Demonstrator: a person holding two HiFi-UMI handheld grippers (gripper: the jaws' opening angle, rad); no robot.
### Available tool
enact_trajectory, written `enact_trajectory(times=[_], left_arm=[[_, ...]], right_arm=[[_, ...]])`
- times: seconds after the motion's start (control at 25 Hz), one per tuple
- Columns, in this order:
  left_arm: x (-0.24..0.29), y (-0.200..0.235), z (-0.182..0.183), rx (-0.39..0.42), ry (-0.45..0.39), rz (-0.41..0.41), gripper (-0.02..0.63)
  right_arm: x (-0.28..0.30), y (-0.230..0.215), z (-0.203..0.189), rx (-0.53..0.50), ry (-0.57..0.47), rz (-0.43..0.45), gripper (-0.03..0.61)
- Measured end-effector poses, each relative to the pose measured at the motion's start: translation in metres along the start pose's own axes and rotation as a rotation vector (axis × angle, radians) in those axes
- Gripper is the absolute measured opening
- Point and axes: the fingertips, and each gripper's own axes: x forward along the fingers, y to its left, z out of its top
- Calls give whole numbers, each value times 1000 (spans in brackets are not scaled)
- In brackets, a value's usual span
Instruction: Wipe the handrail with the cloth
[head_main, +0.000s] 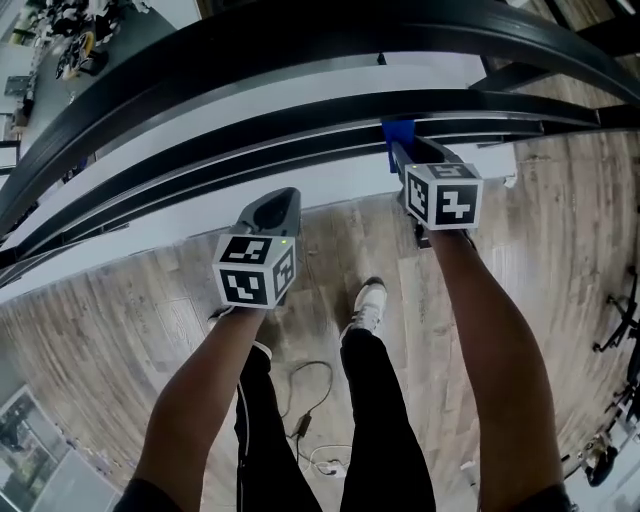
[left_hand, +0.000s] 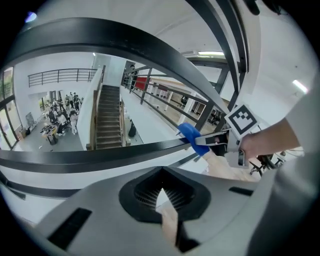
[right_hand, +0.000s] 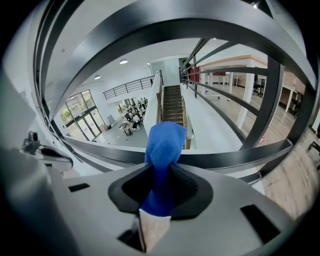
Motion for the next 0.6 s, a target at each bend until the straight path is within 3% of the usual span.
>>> enact_trajectory(times=[0.28,0.6], left_arm=[[54,-69,19,29,21,-68,3],[99,-131,36,79,44,-111,3]], right_arm=[[-22,-98,-2,28,21,-31,98],[-48,-226,-12,46,61,-147,98]])
